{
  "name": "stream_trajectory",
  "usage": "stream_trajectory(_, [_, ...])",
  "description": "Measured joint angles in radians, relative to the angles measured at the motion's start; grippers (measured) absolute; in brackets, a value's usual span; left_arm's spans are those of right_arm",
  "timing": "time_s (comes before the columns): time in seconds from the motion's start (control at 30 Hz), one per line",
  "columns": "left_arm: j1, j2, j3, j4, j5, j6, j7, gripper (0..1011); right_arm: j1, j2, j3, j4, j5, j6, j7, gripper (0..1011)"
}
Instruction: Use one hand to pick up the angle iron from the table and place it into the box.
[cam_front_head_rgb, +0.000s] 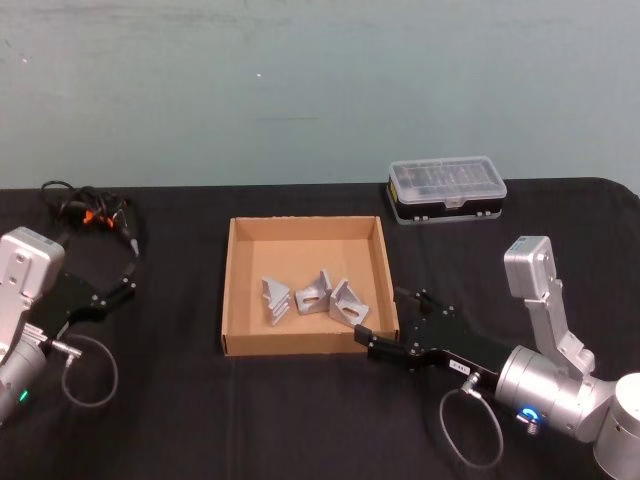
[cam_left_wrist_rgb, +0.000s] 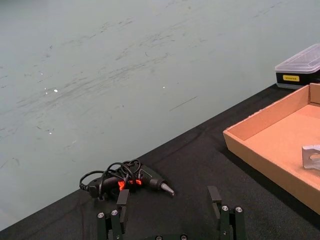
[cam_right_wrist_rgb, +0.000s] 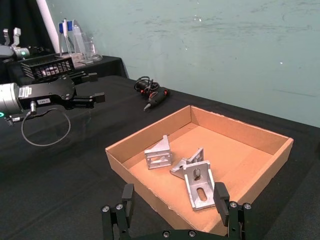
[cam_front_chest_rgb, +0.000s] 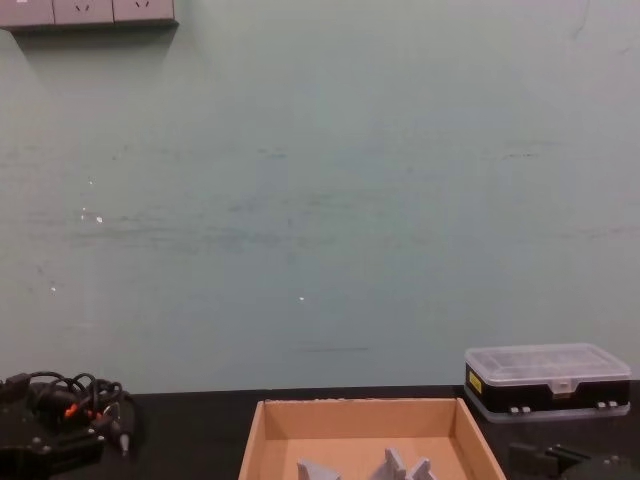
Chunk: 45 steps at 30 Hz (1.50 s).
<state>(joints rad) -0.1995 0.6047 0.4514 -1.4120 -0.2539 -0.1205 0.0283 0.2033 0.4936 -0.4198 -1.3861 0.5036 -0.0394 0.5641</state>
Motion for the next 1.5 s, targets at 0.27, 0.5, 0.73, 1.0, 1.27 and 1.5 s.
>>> stream_trajectory(0.27, [0.000, 0.000, 0.000, 0.000, 0.000, 0.000, 0.000, 1000, 0.000, 0.000, 0.000, 0.000, 0.000, 0.000, 0.000, 1004])
stream_trajectory(0.5, [0.000, 0.000, 0.000, 0.000, 0.000, 0.000, 0.000, 1000, 0.000, 0.000, 0.000, 0.000, 0.000, 0.000, 0.000, 1004])
stream_trajectory(0.73, [0.000, 0.000, 0.000, 0.000, 0.000, 0.000, 0.000, 1000, 0.000, 0.000, 0.000, 0.000, 0.000, 0.000, 0.000, 1004])
stream_trajectory(1.0, [0.000, 0.000, 0.000, 0.000, 0.000, 0.000, 0.000, 1000, 0.000, 0.000, 0.000, 0.000, 0.000, 0.000, 0.000, 1004])
stream_trajectory(1.27, [0.000, 0.000, 0.000, 0.000, 0.000, 0.000, 0.000, 1000, 0.000, 0.000, 0.000, 0.000, 0.000, 0.000, 0.000, 1004])
stream_trajectory(1.5, [0.000, 0.000, 0.000, 0.000, 0.000, 0.000, 0.000, 1000, 0.000, 0.000, 0.000, 0.000, 0.000, 0.000, 0.000, 1004])
